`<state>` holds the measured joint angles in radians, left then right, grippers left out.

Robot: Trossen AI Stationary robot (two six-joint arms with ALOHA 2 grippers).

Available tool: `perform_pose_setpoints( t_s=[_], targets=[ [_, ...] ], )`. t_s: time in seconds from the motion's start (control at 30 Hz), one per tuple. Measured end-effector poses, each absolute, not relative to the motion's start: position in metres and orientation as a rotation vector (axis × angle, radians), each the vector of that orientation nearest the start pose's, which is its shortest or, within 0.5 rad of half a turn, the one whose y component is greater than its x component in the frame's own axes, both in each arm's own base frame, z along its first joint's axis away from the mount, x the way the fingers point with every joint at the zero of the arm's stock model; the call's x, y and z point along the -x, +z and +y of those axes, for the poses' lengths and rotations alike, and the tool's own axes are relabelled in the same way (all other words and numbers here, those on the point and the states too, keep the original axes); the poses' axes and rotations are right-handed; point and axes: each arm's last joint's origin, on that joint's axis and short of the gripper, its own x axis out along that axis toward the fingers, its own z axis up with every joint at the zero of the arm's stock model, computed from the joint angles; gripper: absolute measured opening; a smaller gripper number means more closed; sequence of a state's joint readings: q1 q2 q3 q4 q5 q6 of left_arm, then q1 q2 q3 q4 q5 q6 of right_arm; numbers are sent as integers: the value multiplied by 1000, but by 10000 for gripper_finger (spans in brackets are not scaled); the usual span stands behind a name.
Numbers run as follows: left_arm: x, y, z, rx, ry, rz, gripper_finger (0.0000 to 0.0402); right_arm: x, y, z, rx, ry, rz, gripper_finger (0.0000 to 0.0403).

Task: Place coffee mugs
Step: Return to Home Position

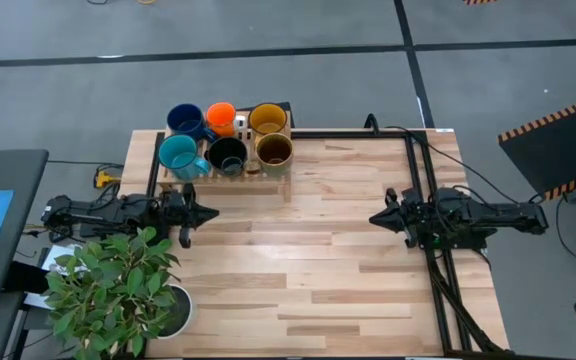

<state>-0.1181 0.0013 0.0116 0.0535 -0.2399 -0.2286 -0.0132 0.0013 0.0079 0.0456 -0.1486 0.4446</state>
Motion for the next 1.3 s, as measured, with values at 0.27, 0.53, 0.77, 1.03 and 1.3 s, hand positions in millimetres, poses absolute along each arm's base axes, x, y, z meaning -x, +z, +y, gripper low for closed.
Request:
perform_pose_setpoints(
  t_s=[0.27, 0.53, 0.77, 1.03, 1.3],
  targets=[
    [-96, 172, -6, 238, 54, -70, 0, -97, 170, 3, -440, 144, -17, 54],
    [-97, 172, -6, 237, 55, -62, 0, -97, 169, 3, -441, 143, -14, 55],
    [-97, 171, -6, 236, 55, -61, 0, -97, 169, 3, -441, 143, -14, 55],
    [-97, 171, -6, 236, 55, -61, 0, -97, 169, 3, -441, 143, -13, 55],
    [-97, 171, -6, 236, 55, -61, 0, -97, 169, 3, -441, 142, -12, 55]
  ],
)
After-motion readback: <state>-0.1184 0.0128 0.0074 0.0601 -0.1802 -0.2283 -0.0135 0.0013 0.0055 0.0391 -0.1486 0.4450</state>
